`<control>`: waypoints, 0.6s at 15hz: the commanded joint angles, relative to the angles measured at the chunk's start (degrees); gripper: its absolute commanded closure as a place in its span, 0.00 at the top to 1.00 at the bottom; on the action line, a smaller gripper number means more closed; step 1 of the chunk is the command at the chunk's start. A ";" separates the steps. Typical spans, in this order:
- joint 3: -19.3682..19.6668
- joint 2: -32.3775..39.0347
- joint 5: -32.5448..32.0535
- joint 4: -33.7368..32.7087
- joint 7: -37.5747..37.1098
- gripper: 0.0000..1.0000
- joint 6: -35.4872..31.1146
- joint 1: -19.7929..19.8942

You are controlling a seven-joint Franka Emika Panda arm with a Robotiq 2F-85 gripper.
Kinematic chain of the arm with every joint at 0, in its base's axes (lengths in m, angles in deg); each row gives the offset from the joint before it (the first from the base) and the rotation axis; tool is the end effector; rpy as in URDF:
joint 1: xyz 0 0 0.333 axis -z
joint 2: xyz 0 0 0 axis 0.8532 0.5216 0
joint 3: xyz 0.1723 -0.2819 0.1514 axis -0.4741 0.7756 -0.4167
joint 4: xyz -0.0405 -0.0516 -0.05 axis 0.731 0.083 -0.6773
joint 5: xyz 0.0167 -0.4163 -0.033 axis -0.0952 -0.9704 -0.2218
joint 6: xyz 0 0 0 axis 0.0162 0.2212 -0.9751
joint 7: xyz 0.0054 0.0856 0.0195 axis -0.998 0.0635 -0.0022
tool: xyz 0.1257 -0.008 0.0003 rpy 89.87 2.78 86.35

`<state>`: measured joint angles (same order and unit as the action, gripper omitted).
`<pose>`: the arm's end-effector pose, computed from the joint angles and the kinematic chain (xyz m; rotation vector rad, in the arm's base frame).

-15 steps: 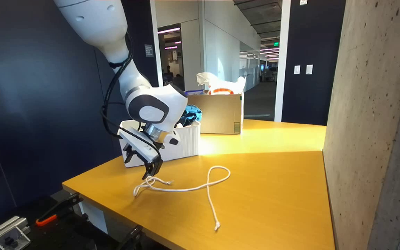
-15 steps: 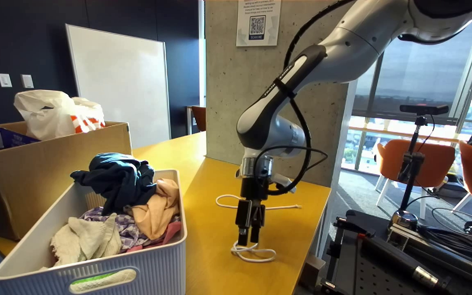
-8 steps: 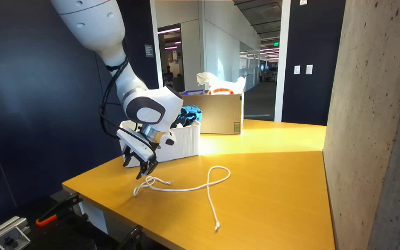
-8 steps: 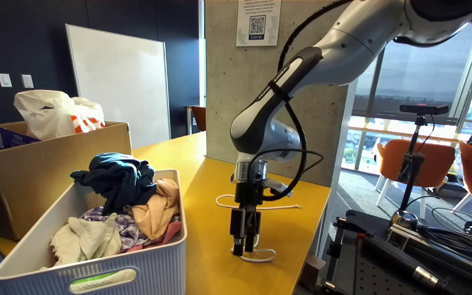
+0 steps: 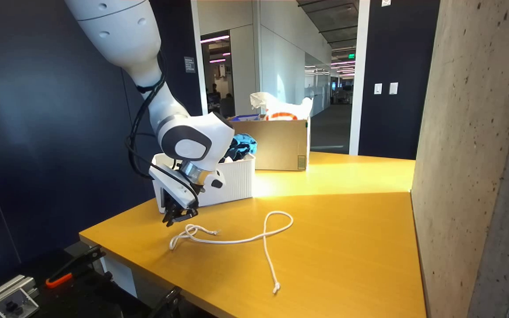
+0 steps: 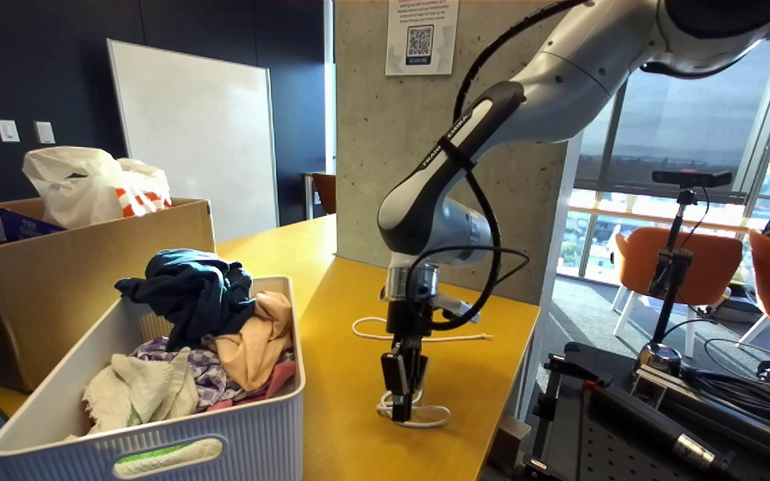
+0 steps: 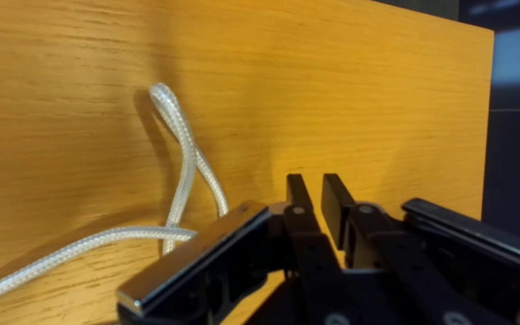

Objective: Unfold the white string

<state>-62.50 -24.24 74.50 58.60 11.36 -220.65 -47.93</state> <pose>0.6164 0.0571 0.0998 -2.5917 -0.1320 0.3030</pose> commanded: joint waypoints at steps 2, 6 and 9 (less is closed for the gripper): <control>1.25 0.37 -0.60 0.01 -1.43 0.00 0.10 -0.28; 2.10 1.15 -0.68 -0.15 -1.59 0.00 0.40 0.08; 2.53 1.33 -0.67 0.18 -1.85 0.00 0.20 0.15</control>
<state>-60.35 -23.10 74.50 58.98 10.78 -220.65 -47.88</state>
